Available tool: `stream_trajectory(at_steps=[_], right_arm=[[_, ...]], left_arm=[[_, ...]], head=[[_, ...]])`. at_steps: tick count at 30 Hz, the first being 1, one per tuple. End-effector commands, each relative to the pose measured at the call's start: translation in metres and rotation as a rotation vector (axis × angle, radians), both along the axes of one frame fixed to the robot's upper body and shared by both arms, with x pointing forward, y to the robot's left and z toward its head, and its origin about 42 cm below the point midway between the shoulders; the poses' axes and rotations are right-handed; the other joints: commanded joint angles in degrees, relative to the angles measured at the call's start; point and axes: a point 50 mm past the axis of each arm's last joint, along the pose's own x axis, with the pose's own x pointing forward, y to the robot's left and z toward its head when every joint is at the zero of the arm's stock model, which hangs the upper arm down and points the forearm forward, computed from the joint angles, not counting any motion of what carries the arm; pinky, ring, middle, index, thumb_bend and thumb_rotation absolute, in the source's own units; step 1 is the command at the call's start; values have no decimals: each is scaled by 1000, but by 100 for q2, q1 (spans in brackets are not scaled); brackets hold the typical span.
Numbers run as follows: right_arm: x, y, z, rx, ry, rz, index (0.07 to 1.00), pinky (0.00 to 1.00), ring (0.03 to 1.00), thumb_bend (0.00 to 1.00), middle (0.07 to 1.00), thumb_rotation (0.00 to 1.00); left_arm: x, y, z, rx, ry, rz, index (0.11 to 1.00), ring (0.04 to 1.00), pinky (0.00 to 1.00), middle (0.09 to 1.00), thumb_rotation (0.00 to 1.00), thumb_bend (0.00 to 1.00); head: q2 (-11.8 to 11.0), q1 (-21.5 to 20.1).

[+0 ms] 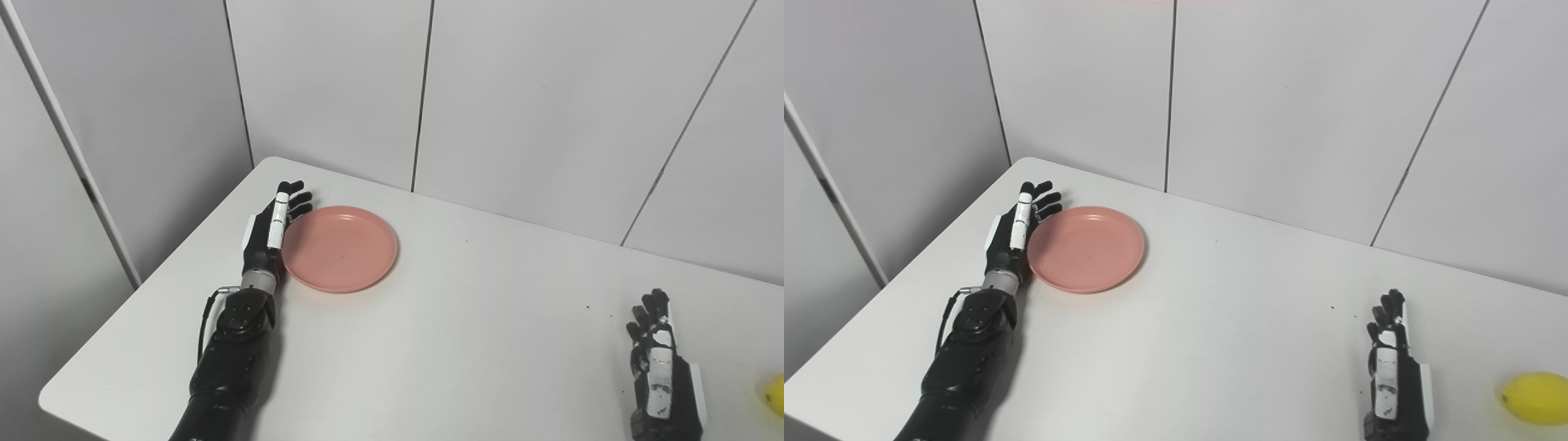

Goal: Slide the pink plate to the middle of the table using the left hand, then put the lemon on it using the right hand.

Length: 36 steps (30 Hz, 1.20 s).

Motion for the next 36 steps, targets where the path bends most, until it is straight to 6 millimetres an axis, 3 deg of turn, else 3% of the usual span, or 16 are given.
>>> stream_trajectory(at_steps=[1,9,20,30,36], right_arm=[[5,3,16,9,-65,11,1000,1000,1000,695,1000,1000],[5,3,14,2,-73,8,1000,1000,1000,706,1000,1000],[4,7,13,13,-74,-8,1000,1000,1000,721,1000,1000],[2,21,14,53,-66,-68,967,977,971,678,965,967],[3,33,18,55,-64,-56,961,997,985,718,971,933]], left_arm=[[8,-17,14,5,-34,-64,799,808,801,807,1000,610],[7,-47,12,-17,-31,-129,790,797,775,797,1000,644],[6,-90,8,-21,-3,-234,792,803,787,802,1000,610],[6,-113,7,-34,11,-311,796,812,794,810,1000,617],[4,-123,5,-50,18,-346,800,820,815,814,1000,628]], head=[[16,-22],[53,-56],[188,-332],[453,-1150],[581,-1755]])
